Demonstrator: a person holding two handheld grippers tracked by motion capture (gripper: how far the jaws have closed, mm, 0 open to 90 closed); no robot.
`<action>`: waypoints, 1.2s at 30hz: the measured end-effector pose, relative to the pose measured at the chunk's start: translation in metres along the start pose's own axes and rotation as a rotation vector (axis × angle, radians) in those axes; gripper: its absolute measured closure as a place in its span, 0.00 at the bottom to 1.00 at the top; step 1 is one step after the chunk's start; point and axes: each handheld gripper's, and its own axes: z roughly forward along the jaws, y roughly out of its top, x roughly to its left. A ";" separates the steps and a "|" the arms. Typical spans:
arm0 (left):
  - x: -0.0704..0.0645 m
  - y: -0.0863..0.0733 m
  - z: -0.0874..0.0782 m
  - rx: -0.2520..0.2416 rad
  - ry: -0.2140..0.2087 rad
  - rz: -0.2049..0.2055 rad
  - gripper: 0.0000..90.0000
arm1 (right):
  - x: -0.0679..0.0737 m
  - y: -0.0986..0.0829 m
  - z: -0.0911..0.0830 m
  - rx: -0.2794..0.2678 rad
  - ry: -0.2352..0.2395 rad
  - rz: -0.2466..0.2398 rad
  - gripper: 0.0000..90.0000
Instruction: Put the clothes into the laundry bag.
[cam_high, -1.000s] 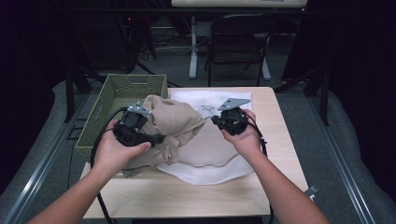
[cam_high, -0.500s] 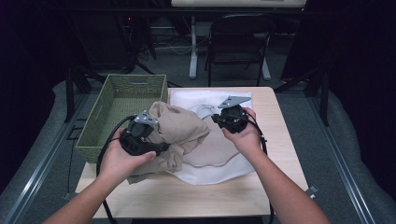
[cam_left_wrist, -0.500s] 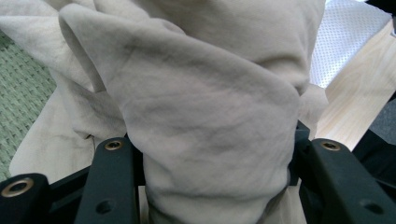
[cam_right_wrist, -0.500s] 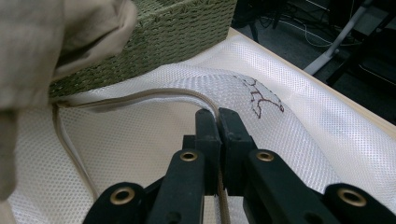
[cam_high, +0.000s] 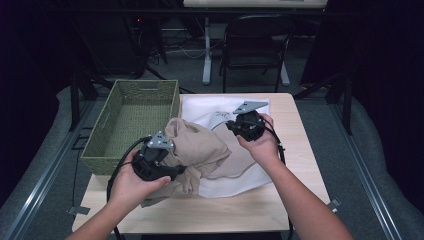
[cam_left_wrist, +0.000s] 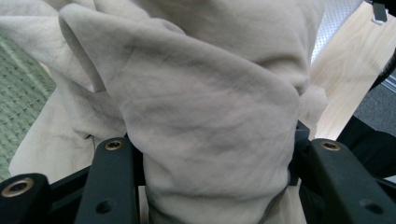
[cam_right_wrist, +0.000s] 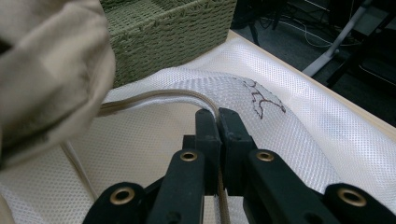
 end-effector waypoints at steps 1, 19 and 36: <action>-0.002 -0.001 0.002 0.001 0.006 0.004 0.54 | 0.000 0.000 0.000 0.000 -0.001 -0.002 0.97; -0.025 -0.001 0.029 0.003 -0.044 0.053 0.54 | 0.002 0.001 0.001 0.007 0.003 -0.006 0.97; -0.044 -0.003 0.051 0.022 -0.092 0.092 0.54 | 0.004 0.004 0.003 0.006 0.008 -0.010 0.97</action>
